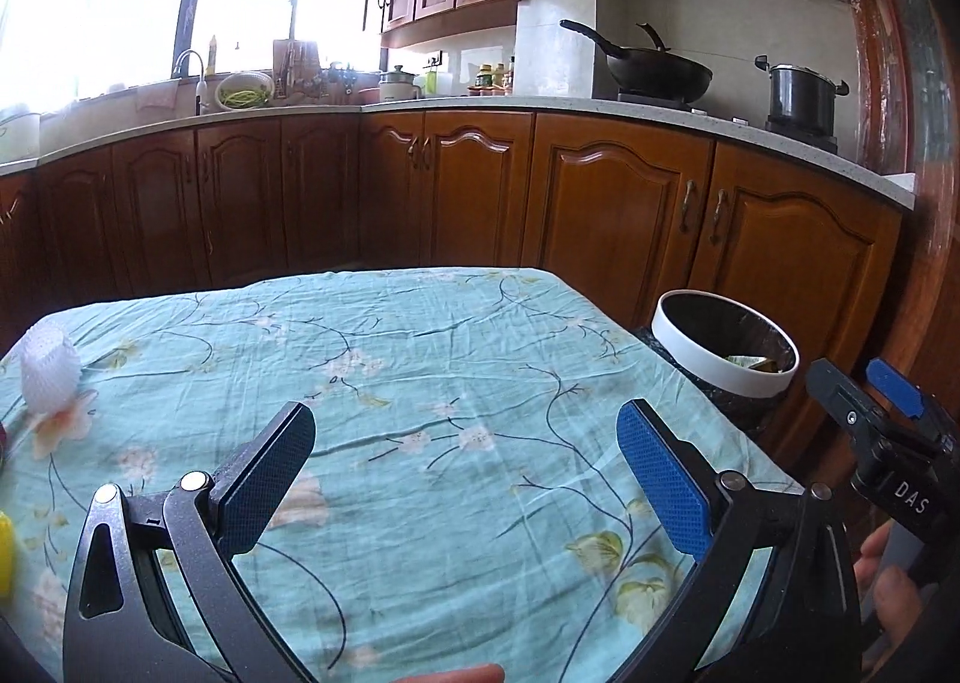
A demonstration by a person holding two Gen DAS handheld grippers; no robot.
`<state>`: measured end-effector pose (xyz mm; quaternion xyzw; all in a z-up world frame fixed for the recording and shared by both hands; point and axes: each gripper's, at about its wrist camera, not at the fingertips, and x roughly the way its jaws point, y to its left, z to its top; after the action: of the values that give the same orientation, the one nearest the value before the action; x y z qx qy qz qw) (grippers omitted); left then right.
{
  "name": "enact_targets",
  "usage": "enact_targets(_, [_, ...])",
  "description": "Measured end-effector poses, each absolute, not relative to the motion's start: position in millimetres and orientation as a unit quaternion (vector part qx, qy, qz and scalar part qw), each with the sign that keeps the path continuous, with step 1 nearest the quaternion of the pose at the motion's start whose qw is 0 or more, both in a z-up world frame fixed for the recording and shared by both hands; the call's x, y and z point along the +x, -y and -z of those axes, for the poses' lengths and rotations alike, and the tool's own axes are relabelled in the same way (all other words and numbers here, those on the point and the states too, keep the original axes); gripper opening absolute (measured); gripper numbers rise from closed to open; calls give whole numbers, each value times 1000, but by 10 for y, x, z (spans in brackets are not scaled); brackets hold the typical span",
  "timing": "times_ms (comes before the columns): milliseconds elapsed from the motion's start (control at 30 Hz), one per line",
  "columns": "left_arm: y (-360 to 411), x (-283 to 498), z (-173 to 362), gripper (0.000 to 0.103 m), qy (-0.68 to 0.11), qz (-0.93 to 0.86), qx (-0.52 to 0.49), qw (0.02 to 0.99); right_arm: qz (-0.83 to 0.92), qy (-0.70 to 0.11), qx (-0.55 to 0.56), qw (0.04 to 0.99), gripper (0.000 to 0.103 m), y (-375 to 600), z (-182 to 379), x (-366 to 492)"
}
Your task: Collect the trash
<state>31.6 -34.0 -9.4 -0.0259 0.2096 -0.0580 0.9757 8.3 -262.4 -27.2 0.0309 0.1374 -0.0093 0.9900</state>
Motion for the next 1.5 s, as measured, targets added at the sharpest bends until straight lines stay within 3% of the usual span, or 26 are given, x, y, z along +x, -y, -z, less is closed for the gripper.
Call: enact_targets(1500, [296,214,60,103,-200,30,-9,979,-16,-138,39,990,103,2539,299,52])
